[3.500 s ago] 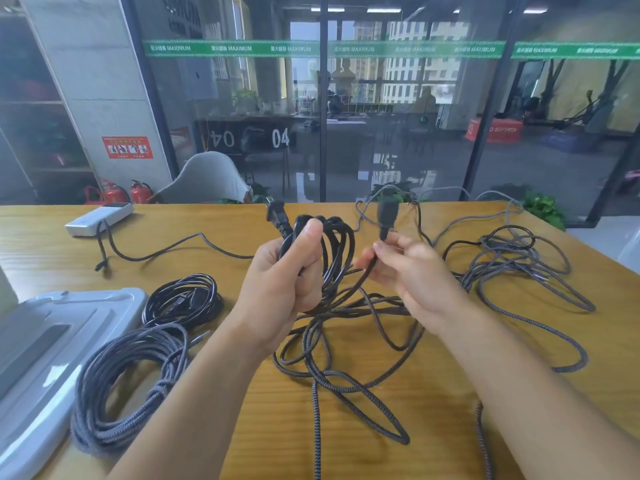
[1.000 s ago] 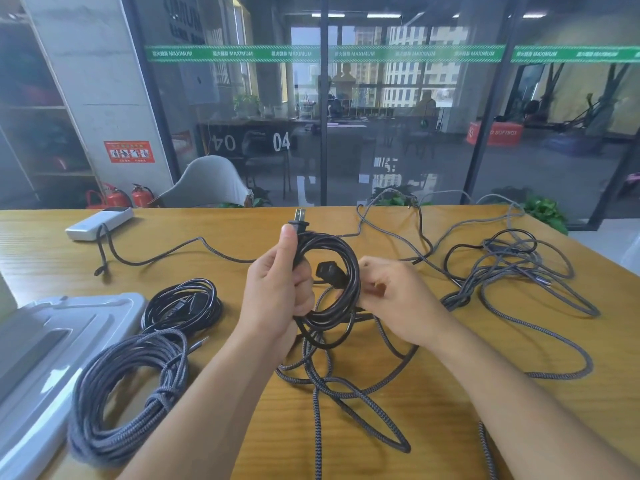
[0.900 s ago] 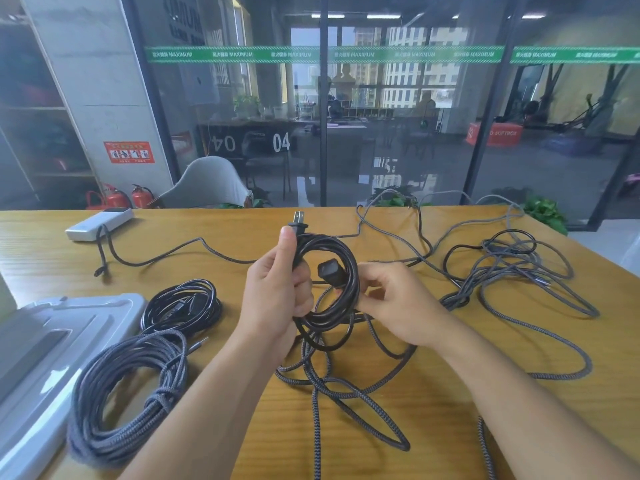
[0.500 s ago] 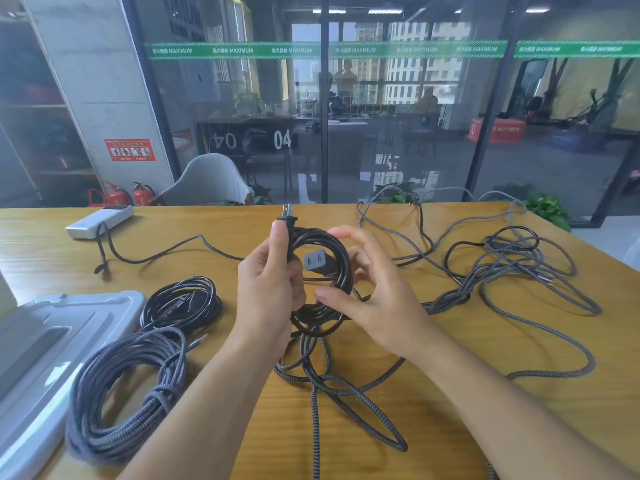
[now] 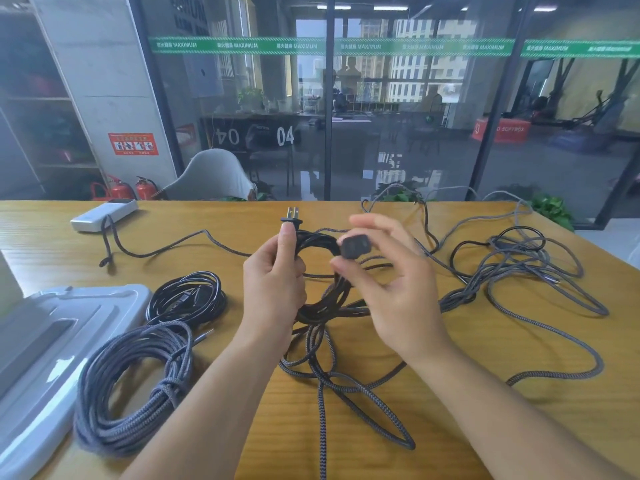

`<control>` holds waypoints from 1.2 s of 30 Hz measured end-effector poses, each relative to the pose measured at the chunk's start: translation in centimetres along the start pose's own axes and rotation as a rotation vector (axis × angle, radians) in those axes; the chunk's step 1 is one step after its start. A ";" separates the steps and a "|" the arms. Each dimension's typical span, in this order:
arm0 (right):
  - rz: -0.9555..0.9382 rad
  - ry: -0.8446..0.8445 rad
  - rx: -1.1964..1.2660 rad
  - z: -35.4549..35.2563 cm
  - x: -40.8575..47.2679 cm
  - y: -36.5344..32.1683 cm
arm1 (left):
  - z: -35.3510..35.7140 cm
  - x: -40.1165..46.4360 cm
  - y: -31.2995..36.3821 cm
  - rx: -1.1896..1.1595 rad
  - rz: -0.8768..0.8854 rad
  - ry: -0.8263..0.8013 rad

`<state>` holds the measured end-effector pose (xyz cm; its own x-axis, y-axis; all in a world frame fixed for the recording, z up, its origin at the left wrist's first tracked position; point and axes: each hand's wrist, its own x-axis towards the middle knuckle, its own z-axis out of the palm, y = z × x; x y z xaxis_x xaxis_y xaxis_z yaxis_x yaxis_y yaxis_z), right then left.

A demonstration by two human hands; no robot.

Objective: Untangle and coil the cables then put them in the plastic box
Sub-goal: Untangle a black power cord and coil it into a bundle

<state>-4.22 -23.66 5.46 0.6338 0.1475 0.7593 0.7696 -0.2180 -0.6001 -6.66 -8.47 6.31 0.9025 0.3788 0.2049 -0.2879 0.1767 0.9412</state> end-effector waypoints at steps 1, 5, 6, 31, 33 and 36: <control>0.004 -0.003 0.076 -0.2 0.0 -0.3 | 0.1 -0.1 0.0 0.002 -0.005 -0.001; 0.042 -0.009 0.298 -0.3 0.2 -1.0 | 0.3 -0.1 0.1 0.004 0.001 0.008; 0.050 0.018 0.320 -0.3 0.3 -1.0 | 0.3 -0.1 0.0 0.002 -0.003 0.012; 0.602 0.302 0.837 -1.4 2.6 -0.5 | -0.2 0.7 0.2 -0.297 -0.105 0.022; 0.598 0.237 0.824 -1.1 2.4 -0.5 | -0.5 1.0 0.3 -0.331 -0.099 0.058; 0.688 0.170 0.845 -0.9 2.1 -0.5 | -1.0 1.3 0.8 -0.365 -0.075 0.111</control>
<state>-3.35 -24.12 7.64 0.9782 0.0986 0.1829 0.1025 0.5369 -0.8374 -6.04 -6.96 7.05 0.8909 0.4453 0.0901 -0.3358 0.5118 0.7908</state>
